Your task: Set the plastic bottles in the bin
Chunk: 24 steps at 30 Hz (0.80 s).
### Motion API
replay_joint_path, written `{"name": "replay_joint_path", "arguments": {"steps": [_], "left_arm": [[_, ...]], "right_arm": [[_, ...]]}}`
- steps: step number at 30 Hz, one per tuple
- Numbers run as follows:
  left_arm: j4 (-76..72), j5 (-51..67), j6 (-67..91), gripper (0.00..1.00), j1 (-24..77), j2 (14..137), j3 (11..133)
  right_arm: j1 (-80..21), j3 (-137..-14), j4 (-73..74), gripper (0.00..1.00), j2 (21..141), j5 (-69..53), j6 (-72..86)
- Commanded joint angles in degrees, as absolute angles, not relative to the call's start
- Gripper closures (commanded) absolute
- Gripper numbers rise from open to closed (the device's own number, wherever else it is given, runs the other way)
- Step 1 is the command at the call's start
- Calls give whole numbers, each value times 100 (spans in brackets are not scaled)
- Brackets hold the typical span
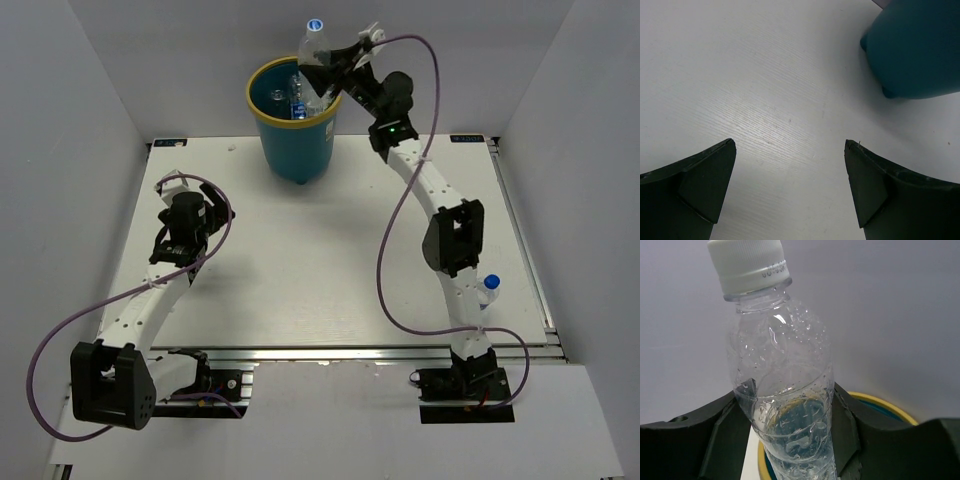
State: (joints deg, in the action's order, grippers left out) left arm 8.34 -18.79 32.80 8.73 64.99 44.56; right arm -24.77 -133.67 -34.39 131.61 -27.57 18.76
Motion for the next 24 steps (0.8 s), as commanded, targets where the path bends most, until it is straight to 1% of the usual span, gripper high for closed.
{"name": "replay_joint_path", "arguments": {"steps": [1,4,8,9,10,14,16,18,19,22,23,24], "left_arm": [[738,-1863,3173,2,844,6267,4403],[703,-1960,3173,2,844,6258,4377],[738,-1969,3164,2,844,6302,4377],[738,-1995,3164,2,844,6310,4386],[738,-2004,3164,2,844,6302,4368],[712,-2004,3155,2,844,6267,4342],[712,-2039,3146,2,844,6275,4342],[712,-2065,3146,2,844,6275,4333],[729,-2135,3155,2,844,6293,4350],[747,-2180,3182,2,844,6319,4351],[756,-2136,3173,2,844,6319,4368],[747,-2110,3173,2,844,6319,4368]], "right_arm": [[-2926,-13746,-4518,67,13236,-2083,1540],[-3190,-13597,-4657,68,13297,-1750,1020],[-3287,-14106,-4895,69,13798,-1284,1230],[-3296,-14167,-4956,73,13955,-1083,1309],[-3296,-14168,-5027,74,14001,-1011,1327],[-3313,-14142,-5211,73,14281,-669,1169],[-3331,-14246,-5229,69,14387,-546,1064],[-3331,-14291,-5247,68,14502,-484,967],[-3331,-14282,-5238,67,14519,-457,975],[-3340,-14352,-5177,56,14616,-396,897],[-3340,-14361,-5177,44,14625,-326,966],[-3331,-14370,-5151,37,14625,-317,984]]}}
